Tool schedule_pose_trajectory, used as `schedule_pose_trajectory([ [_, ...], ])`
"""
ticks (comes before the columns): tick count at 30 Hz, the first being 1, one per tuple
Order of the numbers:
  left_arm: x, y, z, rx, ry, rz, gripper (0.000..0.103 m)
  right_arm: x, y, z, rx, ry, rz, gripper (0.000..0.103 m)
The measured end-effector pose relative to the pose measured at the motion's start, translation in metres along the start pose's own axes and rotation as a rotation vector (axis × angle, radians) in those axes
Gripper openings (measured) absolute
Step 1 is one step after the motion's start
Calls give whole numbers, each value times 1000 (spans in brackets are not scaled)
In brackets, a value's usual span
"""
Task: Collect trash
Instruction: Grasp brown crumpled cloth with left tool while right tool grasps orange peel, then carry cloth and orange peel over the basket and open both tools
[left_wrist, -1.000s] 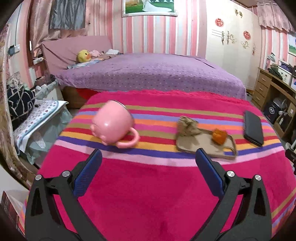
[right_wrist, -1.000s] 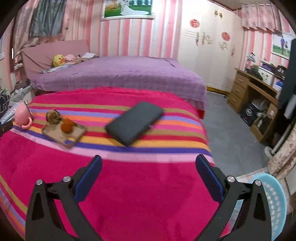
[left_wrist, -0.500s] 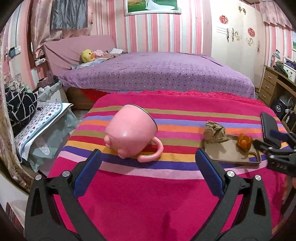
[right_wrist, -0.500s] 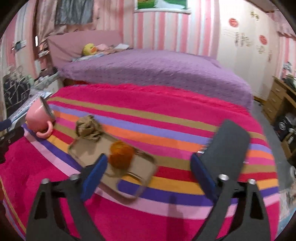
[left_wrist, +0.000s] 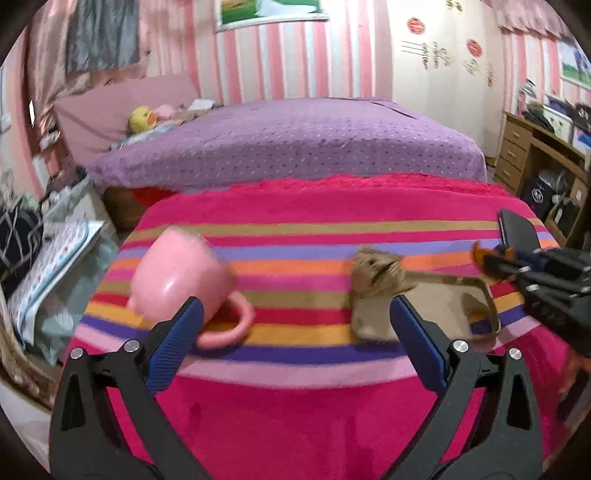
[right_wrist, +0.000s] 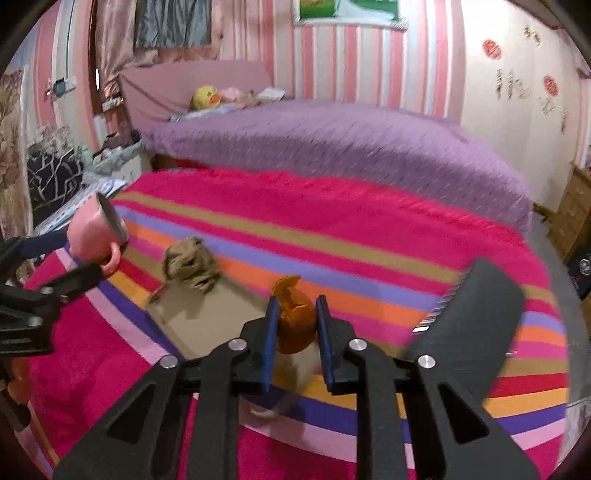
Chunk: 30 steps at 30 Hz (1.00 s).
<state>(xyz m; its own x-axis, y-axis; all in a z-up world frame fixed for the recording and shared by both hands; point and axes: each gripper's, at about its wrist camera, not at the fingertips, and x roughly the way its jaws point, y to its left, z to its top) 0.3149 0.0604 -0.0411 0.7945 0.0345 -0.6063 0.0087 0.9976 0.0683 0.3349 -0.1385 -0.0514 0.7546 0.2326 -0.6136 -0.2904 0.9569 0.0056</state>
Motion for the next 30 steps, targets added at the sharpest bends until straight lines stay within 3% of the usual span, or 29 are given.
schedule_pose_trajectory([
  [3,9,-21,8,15,-7,-52,97,-21,-27,-1,16,-8,-34,20],
  [7,29,-46,12,34,4,-64,97,-43,-56,-10,32,6,-79,20],
  [10,50,-60,10,66,54,-50,85,-55,-72,-17,42,14,-99,20],
  [12,61,-63,10,74,99,-51,70,-62,-80,-23,51,18,-114,20],
  [13,64,-62,10,61,117,-59,57,-66,-84,-25,55,18,-115,20],
  [15,63,-59,11,37,110,-73,51,-73,-88,-30,68,17,-116,20],
  [17,56,-59,10,37,85,-74,46,-84,-89,-36,74,6,-120,20],
  [30,-61,-70,-6,-38,9,-91,45,-171,-99,-76,142,-52,-155,20],
])
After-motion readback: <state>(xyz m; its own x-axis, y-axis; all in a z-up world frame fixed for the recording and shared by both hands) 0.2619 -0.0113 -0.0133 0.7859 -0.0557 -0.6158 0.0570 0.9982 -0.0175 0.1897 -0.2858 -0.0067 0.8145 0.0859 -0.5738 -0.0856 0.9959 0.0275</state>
